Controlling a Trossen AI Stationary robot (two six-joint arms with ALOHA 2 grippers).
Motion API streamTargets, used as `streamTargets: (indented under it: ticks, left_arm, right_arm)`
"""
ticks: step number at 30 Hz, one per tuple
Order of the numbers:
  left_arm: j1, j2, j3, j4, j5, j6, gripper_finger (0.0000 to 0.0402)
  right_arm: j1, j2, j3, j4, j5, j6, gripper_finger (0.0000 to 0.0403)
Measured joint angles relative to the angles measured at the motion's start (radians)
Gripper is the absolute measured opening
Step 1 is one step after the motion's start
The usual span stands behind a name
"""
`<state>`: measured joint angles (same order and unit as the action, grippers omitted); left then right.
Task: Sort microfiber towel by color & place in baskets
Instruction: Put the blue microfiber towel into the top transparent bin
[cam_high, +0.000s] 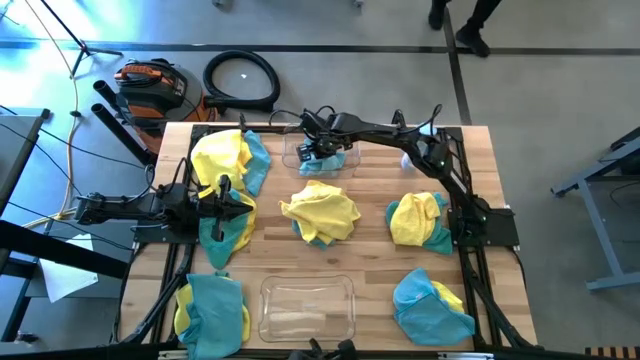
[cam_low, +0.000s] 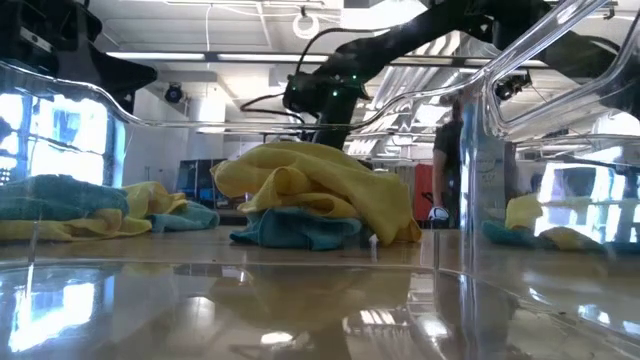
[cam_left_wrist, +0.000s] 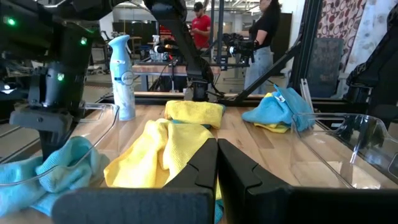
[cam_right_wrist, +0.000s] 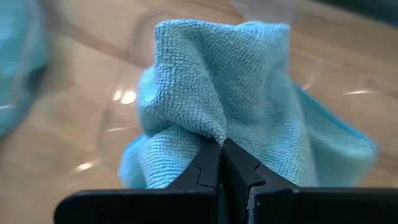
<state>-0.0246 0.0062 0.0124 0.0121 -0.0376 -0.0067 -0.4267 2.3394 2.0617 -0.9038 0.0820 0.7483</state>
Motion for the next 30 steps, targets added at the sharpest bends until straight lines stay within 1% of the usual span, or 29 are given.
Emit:
streamTargets:
  ticks: [3, 7, 18, 21, 25, 30]
  left_arm:
    - [0.0, 0.0, 0.0, 0.0, 0.0, 0.0, 0.0]
    - [0.0, 0.0, 0.0, 0.0, 0.0, 0.0, 0.0]
    - [0.0, 0.0, 0.0, 0.0, 0.0, 0.0, 0.0]
    - [0.0, 0.0, 0.0, 0.0, 0.0, 0.0, 0.0]
    - [0.0, 0.0, 0.0, 0.0, 0.0, 0.0, 0.0]
    - [0.0, 0.0, 0.0, 0.0, 0.0, 0.0, 0.0]
  right_arm:
    - [0.0, -0.001, 0.0, 0.01, 0.011, 0.007, 0.0]
    - [-0.005, -0.001, 0.0, 0.019, -0.015, 0.012, 0.0]
    - [-0.004, -0.031, 0.0, 0.047, -0.026, 0.012, 0.0002]
    - [0.005, -0.049, 0.0, 0.024, -0.019, 0.044, 0.0017]
    - [0.022, -0.046, -0.001, 0.002, 0.02, 0.065, 0.0049]
    - [0.024, -0.024, -0.007, 0.0, 0.02, 0.133, 0.0082]
